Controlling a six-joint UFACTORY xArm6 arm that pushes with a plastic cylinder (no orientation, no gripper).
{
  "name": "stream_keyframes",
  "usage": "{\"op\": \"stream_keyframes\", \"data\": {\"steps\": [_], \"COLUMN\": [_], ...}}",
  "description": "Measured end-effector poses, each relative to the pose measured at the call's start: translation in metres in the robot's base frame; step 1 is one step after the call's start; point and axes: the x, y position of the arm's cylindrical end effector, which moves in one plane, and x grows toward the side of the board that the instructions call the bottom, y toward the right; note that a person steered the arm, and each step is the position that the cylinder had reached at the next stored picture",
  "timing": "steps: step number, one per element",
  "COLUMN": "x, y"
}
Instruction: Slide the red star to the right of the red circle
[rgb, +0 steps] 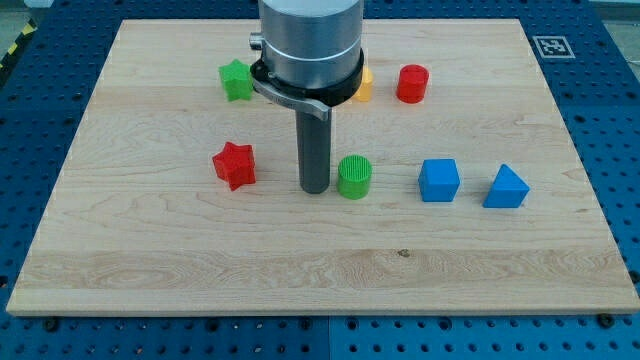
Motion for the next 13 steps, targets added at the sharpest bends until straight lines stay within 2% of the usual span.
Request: {"op": "stream_keyframes", "data": {"steps": [1, 4, 6, 9, 10, 12, 13], "x": [0.013, 0.015, 0.018, -0.012, -0.013, -0.016, -0.026], "y": [-0.014, -0.086, -0.085, -0.136, -0.122, -0.058, -0.057]}}
